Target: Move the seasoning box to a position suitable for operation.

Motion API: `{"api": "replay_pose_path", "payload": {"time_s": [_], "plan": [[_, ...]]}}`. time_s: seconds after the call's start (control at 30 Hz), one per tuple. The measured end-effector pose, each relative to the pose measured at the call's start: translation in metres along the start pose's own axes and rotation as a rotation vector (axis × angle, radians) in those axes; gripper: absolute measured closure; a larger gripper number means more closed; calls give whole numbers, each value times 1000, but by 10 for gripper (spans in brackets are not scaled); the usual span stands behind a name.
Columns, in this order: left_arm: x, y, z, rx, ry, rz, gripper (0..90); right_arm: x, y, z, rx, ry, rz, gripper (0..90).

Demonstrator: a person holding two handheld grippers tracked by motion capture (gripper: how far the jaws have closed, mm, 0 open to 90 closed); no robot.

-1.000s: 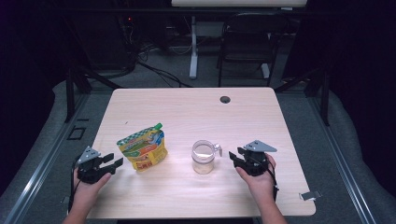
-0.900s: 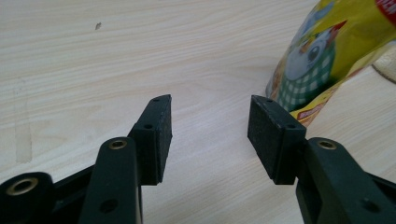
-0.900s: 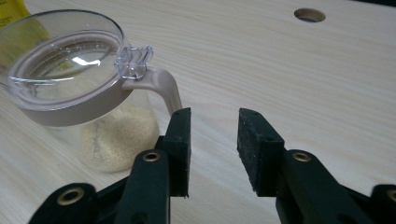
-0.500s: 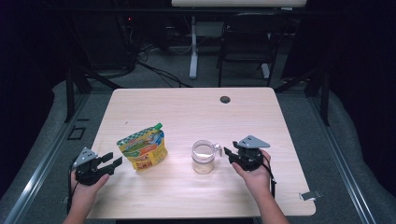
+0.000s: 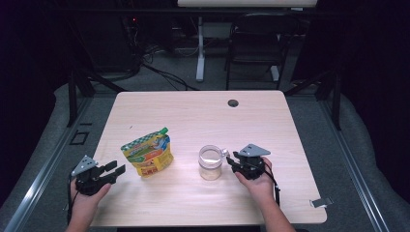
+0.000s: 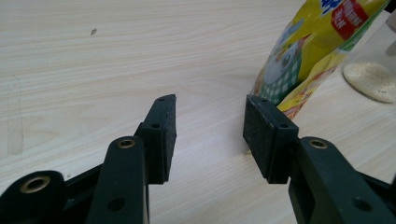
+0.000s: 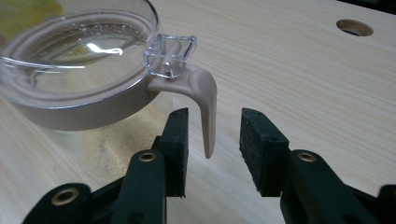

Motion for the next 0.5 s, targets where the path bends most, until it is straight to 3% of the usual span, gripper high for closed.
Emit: {"api": "replay_pose_path", "payload": {"time_s": [0.13,0.4,0.5], "plan": [[-3,3,-2,30,4,-1,551,2,-6,0,-4,8,-1,659],[-7,12,-5,63,17,0,548,7,-12,-2,36,13,2,765],[-8,13,-6,70,23,2,544,8,-12,-3,20,39,-16,785]]}}
Point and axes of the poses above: each handheld gripper's, and its own axes: y roughly backward along the jaws, x roughly out of its top, z roughly to its right, the point moved 4 cm from there along -y, roughly forward along the jaws, and after that the axes turned 2 degrees about z, right-handed, at the moved point
